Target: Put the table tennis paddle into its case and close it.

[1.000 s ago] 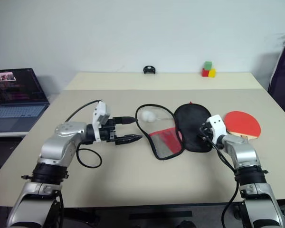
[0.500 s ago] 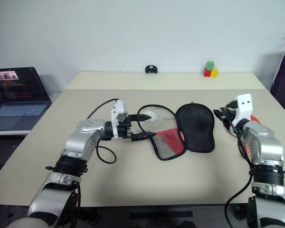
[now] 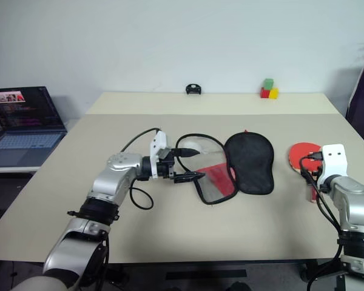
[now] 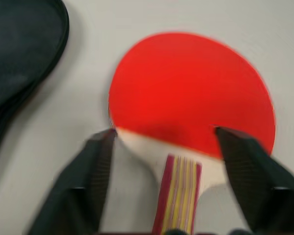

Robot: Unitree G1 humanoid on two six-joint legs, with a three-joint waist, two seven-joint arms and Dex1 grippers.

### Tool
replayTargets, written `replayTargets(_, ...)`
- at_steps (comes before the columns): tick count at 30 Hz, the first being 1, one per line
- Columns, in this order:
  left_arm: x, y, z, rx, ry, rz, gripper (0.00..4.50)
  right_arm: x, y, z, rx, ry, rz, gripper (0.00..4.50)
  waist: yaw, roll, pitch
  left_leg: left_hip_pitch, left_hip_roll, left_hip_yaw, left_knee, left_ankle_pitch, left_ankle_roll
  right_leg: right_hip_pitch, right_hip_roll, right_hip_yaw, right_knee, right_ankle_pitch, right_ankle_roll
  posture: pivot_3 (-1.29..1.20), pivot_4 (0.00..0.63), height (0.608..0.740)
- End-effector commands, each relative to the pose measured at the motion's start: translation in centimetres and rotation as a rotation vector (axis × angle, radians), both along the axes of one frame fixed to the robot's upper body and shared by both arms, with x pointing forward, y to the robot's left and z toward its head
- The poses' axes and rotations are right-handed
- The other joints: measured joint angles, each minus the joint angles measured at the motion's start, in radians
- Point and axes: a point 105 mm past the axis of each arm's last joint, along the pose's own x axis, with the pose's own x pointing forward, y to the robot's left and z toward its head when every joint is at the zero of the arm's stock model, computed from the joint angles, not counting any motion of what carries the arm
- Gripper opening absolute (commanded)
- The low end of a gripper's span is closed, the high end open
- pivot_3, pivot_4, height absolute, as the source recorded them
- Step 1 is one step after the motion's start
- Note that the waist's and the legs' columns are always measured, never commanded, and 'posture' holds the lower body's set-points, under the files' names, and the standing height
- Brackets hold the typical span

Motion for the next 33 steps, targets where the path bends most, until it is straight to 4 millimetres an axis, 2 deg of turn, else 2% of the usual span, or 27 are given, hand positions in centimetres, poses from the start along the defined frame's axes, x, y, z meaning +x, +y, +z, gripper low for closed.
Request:
replayTargets(1, 0.0, -0.2, 1.2, -0.006, -0.053, -0.014, 4.5, -0.5, -0.2, 0.4, -0.003, 0.0, -0.022, 4.38, 0.001, 0.0, 0.0, 0.0, 0.0, 0.0, 0.0, 0.0, 0.0, 0.0, 0.0, 0.0, 0.0, 0.0, 0.0, 0.0, 0.15, 0.74)
replayTargets(12, 0.0, 0.1, 1.1, -0.007, -0.055, -0.009, 4.5, -1.6, -1.3, -1.7, 0.009, 0.079, -0.089, 4.38, 0.0, 0.0, 0.0, 0.0, -0.001, 0.0, 0.0, 0.0, 0.0, 0.0, 0.0, 0.0, 0.0, 0.0, 0.0, 0.0, 0.15, 0.74)
replayTargets(23, 0.0, -0.2, 1.2, -0.015, -0.055, -0.013, 4.5, 0.0, -2.4, -3.7, 0.088, 0.124, -0.122, 4.38, -0.003, -0.002, -0.001, 0.002, -0.001, 0.001, 0.0, 0.001, 0.001, 0.002, 0.0, 0.0, 0.0, 0.0, 0.001, 0.0, 0.15, 0.74)
replayTargets(27, 0.0, -0.1, 1.1, -0.015, -0.054, -0.009, 4.5, 0.2, -2.8, -4.4, 0.101, 0.147, -0.129, 4.38, -0.002, -0.002, -0.001, 0.009, -0.001, 0.0, 0.0, 0.001, 0.002, 0.011, 0.0, 0.0, -0.001, 0.001, 0.001, 0.0, 0.15, 0.74)
replayTargets(30, -0.1, 0.1, 1.1, -0.014, -0.054, -0.002, 4.5, 0.2, -3.0, -4.6, 0.104, 0.156, -0.134, 3.82, -0.001, -0.002, -0.001, 0.019, -0.002, -0.001, -0.001, 0.001, 0.002, 0.021, 0.0, -0.001, -0.004, 0.001, 0.001, 0.0, 0.15, 0.74)
replayTargets(33, -0.1, 0.3, 1.1, -0.014, -0.054, 0.004, 4.5, 0.2, -3.1, -4.7, 0.098, 0.158, -0.144, 2.95, 0.0, -0.003, -0.001, 0.019, -0.002, -0.002, -0.001, 0.001, 0.002, 0.022, -0.001, -0.001, -0.004, 0.001, 0.002, 0.0, 0.15, 0.74)
